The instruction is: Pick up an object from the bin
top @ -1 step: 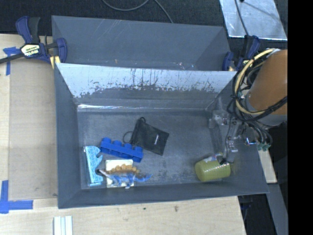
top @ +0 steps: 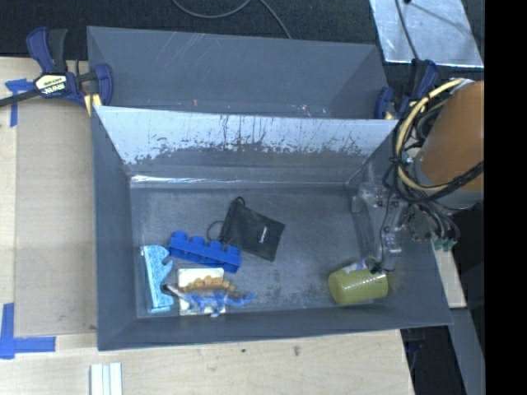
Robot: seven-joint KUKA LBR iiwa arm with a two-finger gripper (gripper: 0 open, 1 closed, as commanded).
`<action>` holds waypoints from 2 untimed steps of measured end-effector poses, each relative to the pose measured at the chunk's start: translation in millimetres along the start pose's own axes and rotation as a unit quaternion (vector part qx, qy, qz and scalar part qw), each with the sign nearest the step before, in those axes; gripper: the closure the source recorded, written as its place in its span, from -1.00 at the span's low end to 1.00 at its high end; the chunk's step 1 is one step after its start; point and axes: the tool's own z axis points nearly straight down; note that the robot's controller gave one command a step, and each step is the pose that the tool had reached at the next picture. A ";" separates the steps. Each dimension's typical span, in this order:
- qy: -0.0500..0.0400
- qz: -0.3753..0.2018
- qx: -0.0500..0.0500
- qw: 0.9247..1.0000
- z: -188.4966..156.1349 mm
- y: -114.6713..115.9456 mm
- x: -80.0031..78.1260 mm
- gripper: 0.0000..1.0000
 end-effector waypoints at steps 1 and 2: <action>-0.002 -0.084 0.000 0.996 30.9 -9.1 4.2 -1.00; 0.000 -0.188 0.000 0.982 81.0 -19.4 23.3 -1.00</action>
Offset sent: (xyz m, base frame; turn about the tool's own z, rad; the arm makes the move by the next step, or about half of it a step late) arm -0.0243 -0.0196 -0.0812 -0.3788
